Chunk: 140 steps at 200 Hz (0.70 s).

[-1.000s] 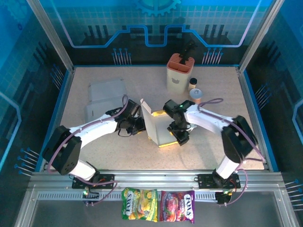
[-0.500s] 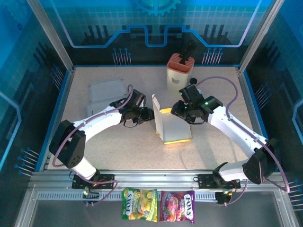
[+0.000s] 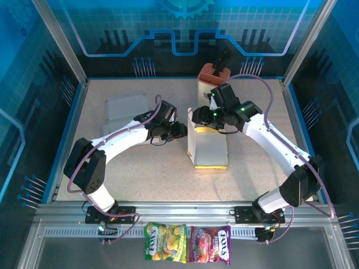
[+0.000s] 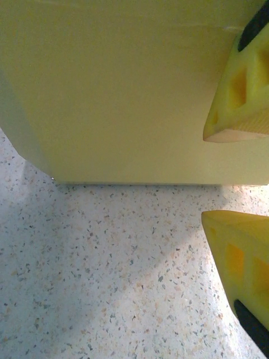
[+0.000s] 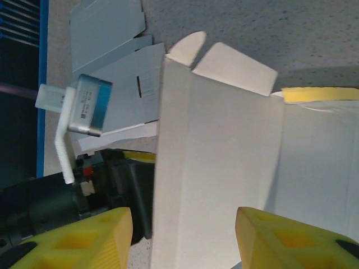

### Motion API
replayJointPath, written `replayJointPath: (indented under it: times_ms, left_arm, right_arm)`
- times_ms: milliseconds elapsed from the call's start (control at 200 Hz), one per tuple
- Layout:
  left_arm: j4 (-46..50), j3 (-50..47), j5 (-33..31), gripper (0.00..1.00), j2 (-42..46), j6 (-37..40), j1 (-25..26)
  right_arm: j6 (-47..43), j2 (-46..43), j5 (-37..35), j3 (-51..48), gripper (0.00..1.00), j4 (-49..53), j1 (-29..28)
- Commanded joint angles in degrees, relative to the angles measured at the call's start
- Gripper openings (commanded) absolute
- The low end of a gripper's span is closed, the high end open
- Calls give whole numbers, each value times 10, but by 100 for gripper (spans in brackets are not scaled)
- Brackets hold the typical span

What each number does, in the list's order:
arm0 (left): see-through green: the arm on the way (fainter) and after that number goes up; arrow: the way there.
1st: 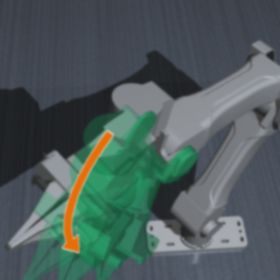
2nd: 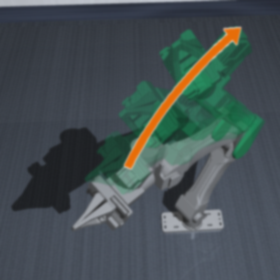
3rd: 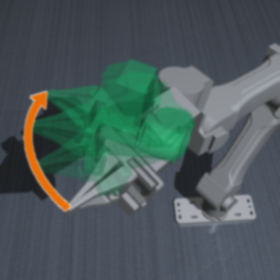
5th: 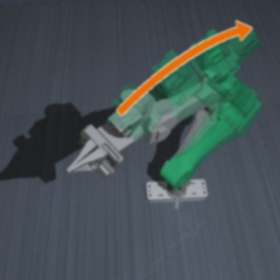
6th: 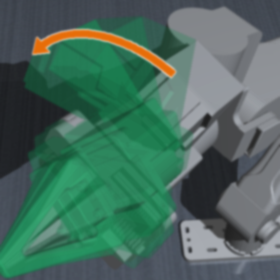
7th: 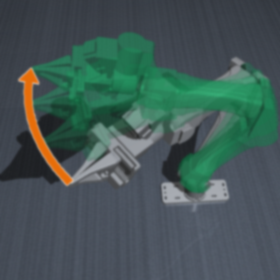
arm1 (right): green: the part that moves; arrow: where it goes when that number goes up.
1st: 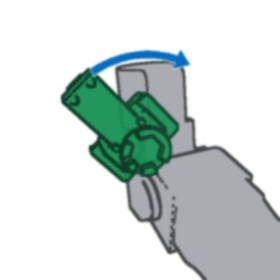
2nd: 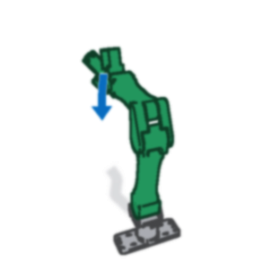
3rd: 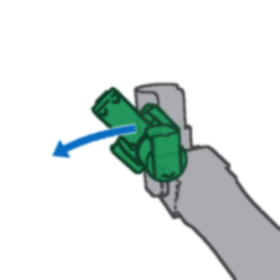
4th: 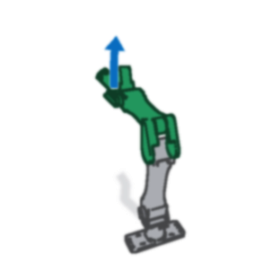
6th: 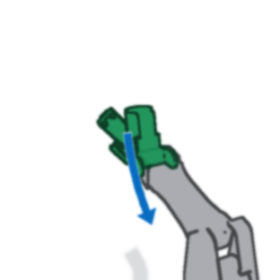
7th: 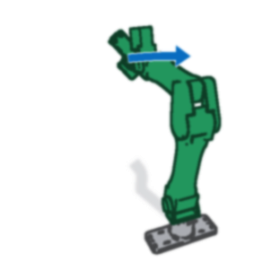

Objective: Fold the paper box

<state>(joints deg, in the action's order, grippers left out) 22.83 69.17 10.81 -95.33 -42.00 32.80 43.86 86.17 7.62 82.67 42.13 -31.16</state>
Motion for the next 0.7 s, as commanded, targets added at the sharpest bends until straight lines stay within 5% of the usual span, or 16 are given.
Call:
replayJointPath:
  times_ms: [0, 325, 475, 585, 695]
  left_arm:
    - [13, 15, 4, 37, -1, 9, 4]
    - [10, 13, 3, 37, 4, 11, 4]
    - [13, 11, 1, 37, 10, 16, 5]
    - [24, 8, -12, 38, 20, 23, 4]
    - [41, 5, -33, 40, 40, 34, 3]
  right_arm:
    - [-8, 37, 10, 40, 53, 30, -25]
    - [42, 128, -19, 120, 43, 71, -65]
    - [63, 143, -31, 128, 25, 82, -66]
    - [93, 129, -61, 122, 1, 85, -66]
    - [151, 98, -114, 104, 0, 71, -67]
